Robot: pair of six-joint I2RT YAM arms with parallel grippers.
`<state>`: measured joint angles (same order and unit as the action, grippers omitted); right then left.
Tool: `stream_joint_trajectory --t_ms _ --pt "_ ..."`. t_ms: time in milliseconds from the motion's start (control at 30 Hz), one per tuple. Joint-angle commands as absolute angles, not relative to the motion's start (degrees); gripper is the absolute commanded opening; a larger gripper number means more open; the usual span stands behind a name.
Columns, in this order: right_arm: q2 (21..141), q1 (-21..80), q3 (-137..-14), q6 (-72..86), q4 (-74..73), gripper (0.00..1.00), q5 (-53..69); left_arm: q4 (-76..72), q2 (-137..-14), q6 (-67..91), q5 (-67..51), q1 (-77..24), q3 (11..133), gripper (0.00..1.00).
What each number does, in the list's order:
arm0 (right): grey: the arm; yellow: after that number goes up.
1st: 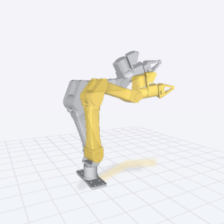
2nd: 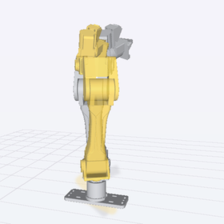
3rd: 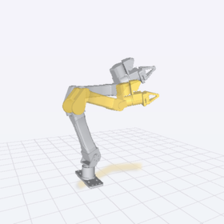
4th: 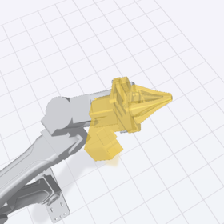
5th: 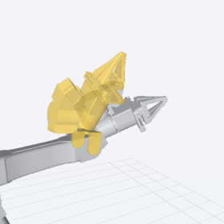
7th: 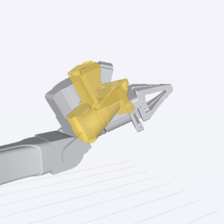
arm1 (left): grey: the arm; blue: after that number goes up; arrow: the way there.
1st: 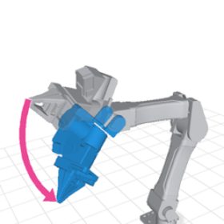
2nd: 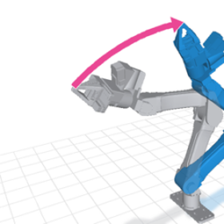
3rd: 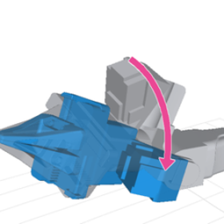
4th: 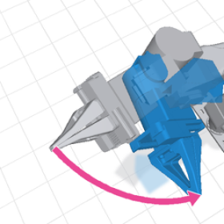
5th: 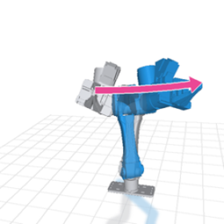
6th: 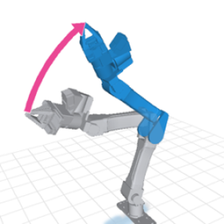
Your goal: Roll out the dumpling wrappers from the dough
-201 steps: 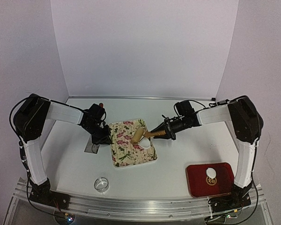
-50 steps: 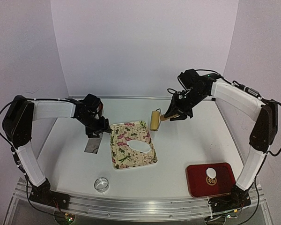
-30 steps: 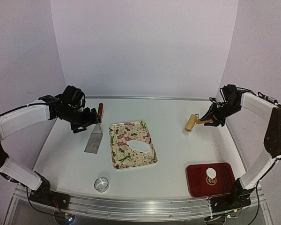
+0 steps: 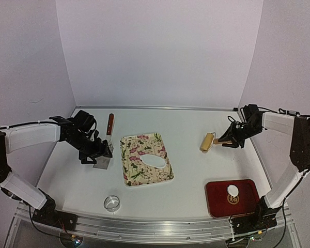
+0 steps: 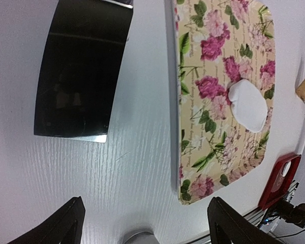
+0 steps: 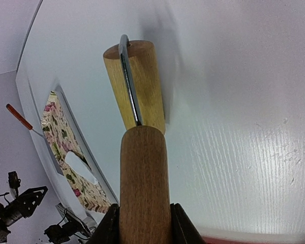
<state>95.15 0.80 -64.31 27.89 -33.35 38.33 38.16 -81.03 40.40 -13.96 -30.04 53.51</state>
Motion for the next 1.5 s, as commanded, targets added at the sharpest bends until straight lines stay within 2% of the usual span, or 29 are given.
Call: stream_joint_trajectory --t_ms 0,233,500,667,867,1100,1233,1467 --pt "98.0 0.8 -63.6 24.2 -33.6 0.34 30.6 39.7 -80.2 39.1 -16.1 -29.8 50.0 0.81" --pt "99.8 0.8 -64.0 22.1 -33.6 0.50 27.9 39.7 -79.1 38.7 -19.0 -30.2 46.8 0.78" --pt "97.7 0.8 -63.7 20.5 -34.5 0.84 18.9 40.0 -75.6 41.1 -22.1 -33.6 43.0 0.78" --pt "95.0 0.8 -63.9 19.6 -35.7 0.97 14.6 37.9 -74.3 45.1 -23.4 -37.8 39.2 0.77" --pt "89.4 0.8 -64.2 20.0 -35.9 0.98 14.8 42.3 -70.6 48.0 -21.6 -41.2 38.0 0.73" --pt "87.2 0.8 -63.4 21.5 -35.8 0.98 17.1 41.9 -71.6 46.7 -24.1 -43.9 37.4 0.54" --pt "86.4 0.8 -62.8 21.5 -35.6 0.97 18.1 40.4 -75.3 46.0 -24.5 -45.8 38.9 0.49" --pt "85.3 0.8 -61.9 21.7 -35.5 0.97 18.2 40.3 -77.7 45.1 -23.6 -47.2 39.1 0.35"
